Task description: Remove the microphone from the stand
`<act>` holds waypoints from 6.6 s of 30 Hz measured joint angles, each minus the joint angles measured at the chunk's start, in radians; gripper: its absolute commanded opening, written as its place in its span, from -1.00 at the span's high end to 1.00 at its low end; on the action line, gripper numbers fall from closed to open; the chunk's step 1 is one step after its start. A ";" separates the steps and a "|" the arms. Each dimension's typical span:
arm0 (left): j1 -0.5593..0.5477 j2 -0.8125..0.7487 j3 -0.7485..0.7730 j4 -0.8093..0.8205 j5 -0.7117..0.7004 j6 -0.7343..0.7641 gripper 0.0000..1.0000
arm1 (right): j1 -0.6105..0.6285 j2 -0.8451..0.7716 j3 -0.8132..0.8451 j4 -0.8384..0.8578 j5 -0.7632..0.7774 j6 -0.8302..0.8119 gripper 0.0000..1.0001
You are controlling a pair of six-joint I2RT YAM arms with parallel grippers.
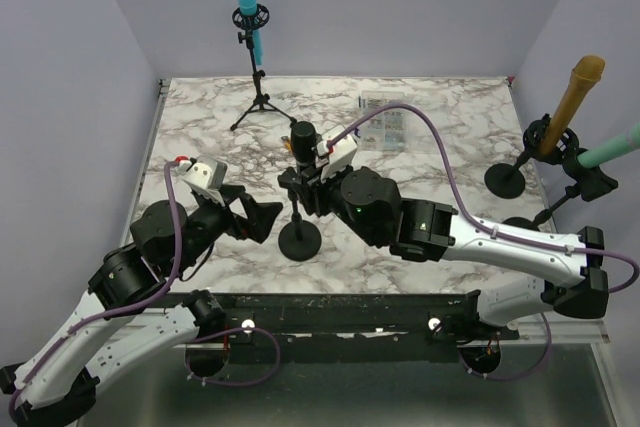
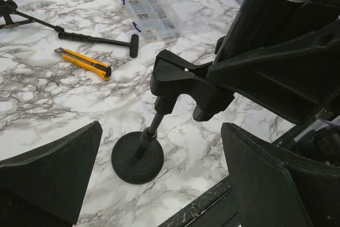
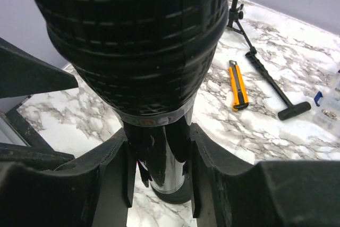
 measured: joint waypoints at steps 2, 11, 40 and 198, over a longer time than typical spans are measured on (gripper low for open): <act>0.000 -0.002 -0.006 0.002 0.000 -0.009 -0.98 | -0.001 0.000 0.000 0.001 0.008 -0.008 0.78; 0.054 0.001 -0.008 0.067 0.212 -0.034 -0.97 | -0.044 -0.033 -0.027 0.006 -0.119 -0.118 0.99; 0.454 0.219 -0.151 0.548 1.138 0.370 -0.97 | -0.344 -0.149 -0.121 0.005 -0.776 -0.243 0.99; 0.497 0.370 -0.215 0.574 0.893 -0.896 0.83 | -0.616 0.108 -0.397 -0.277 -0.415 0.266 0.99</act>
